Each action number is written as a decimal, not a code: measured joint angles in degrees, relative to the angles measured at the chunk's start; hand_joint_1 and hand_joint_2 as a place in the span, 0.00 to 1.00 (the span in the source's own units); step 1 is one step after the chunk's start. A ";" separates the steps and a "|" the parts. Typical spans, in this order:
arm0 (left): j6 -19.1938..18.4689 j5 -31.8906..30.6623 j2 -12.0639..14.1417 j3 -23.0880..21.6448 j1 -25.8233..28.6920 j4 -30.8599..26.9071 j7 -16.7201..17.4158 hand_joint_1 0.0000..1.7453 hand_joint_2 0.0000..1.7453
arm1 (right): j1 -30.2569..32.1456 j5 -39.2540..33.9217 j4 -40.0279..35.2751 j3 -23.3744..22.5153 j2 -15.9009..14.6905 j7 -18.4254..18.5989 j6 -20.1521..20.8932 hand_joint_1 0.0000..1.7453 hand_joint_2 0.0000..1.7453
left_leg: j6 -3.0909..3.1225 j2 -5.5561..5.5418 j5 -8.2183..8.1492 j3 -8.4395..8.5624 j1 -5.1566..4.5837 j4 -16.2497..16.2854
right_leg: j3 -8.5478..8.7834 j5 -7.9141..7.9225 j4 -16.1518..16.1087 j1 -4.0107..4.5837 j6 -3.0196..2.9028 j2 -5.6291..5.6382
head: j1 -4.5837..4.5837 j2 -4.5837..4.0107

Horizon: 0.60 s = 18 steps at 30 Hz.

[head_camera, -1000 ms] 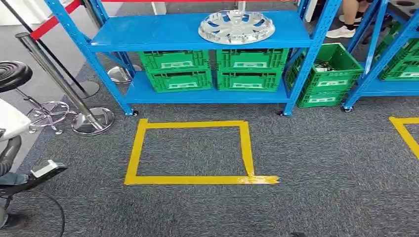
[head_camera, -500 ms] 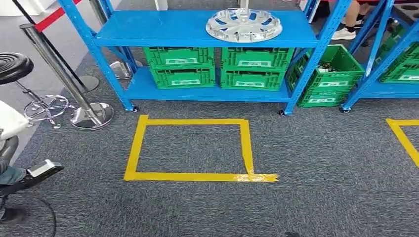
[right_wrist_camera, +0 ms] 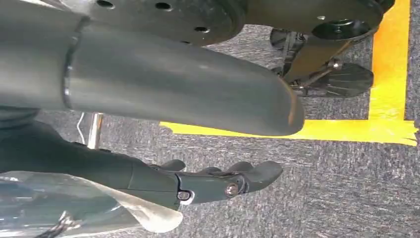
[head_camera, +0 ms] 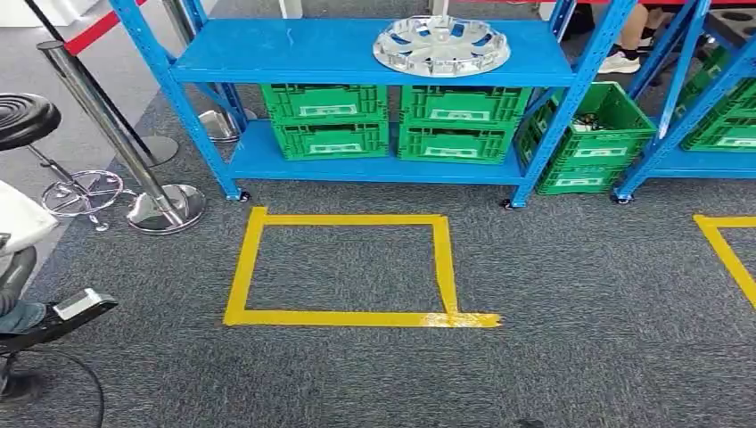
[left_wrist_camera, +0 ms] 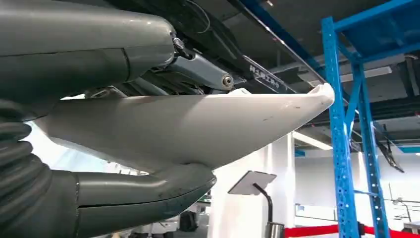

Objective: Take the parts from the cabinet and place them on the table.

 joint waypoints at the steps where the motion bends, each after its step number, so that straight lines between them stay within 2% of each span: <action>1: 0.00 0.00 0.00 0.00 0.00 0.00 0.00 1.00 1.00 | 0.00 0.00 0.00 0.00 0.00 0.00 0.00 0.00 0.00 | 0.00 0.00 0.00 0.00 0.00 0.00 | 0.00 0.00 0.00 0.00 0.00 0.00 | 0.00 0.00; 18: -0.02 -0.07 0.00 -0.40 0.00 0.13 0.02 1.00 1.00 | 0.00 0.00 0.00 0.00 0.00 0.00 -0.02 0.00 0.00 | -0.01 0.00 0.03 -0.02 0.12 -0.01 | -0.05 0.00 0.04 0.13 -0.01 0.00 | 0.02 0.00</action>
